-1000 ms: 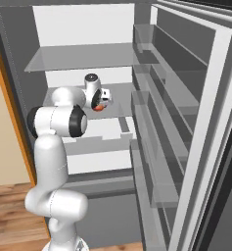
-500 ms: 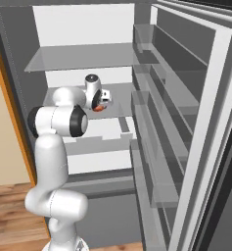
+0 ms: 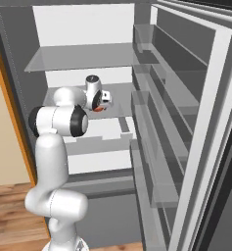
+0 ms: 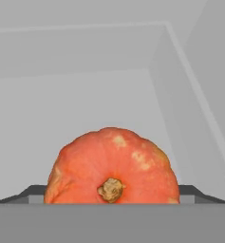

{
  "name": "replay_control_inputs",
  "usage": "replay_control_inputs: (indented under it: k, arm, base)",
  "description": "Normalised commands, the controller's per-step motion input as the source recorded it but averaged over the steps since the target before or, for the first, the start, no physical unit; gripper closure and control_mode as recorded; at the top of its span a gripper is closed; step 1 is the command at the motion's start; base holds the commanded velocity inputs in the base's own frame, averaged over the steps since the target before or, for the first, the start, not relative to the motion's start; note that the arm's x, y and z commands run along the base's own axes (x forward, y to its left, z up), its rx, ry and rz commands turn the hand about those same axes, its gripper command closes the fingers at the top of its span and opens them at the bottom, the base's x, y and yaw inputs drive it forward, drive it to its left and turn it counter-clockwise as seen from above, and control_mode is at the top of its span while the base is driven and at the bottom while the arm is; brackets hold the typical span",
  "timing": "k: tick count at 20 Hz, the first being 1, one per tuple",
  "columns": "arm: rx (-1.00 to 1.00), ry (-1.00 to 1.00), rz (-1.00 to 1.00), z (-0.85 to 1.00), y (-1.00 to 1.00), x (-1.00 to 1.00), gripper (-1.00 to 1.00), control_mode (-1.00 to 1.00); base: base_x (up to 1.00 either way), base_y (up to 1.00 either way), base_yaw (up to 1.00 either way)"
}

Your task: Place the cold items (mango and squash) from the fridge in one tupperware on the dining counter. Place the warm items (kebab skewer and hot dog) in the stove area in another tupperware.

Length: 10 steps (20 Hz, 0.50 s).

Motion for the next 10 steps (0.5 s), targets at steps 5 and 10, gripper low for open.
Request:
replay_control_inputs:
  k: [5,10]
  arm:
    - [0.00,-0.11,-0.04,0.00,-0.05,-0.37,1.00,-1.00]
    - [0.00,-0.19,-0.15,0.00,-0.18,-0.90,1.00,-1.00]
  base:
    - [0.00,0.00,0.00]
    - [0.00,0.00,0.00]
